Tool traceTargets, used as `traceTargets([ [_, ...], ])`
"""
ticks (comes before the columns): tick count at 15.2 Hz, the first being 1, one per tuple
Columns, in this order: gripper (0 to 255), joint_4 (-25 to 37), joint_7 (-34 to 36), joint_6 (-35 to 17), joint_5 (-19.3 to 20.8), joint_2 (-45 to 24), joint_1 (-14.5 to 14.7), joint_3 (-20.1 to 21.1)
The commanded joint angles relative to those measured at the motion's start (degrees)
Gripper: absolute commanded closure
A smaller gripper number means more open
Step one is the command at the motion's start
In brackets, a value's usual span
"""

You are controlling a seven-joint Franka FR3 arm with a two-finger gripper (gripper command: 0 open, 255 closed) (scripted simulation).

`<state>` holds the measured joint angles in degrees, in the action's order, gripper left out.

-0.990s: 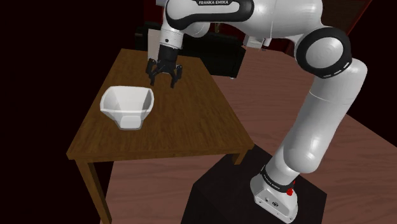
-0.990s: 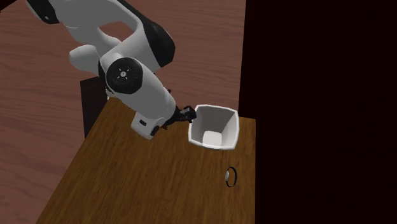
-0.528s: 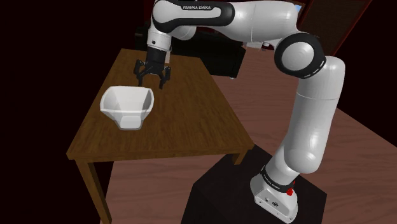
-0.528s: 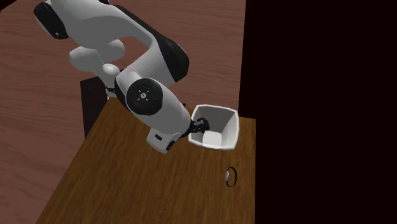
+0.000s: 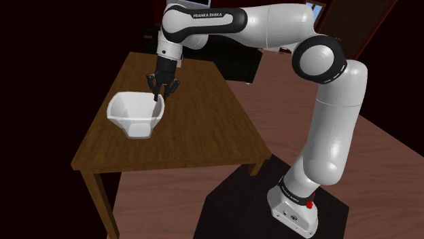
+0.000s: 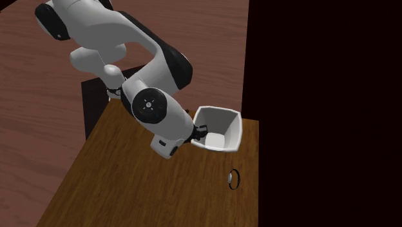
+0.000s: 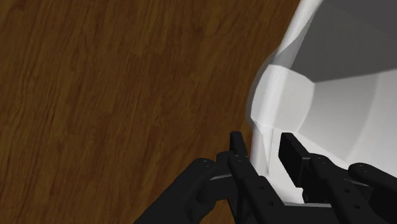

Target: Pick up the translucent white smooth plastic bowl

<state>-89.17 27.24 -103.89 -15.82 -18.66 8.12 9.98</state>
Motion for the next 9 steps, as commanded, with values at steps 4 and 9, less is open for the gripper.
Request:
traceTargets([
  [4,255,-0.05,-0.03,-0.05,-0.01,0.01,-0.01,-0.01],
  [9,255,0.55,0.2,0.64,0.03,0.13,0.01,0.01],
])
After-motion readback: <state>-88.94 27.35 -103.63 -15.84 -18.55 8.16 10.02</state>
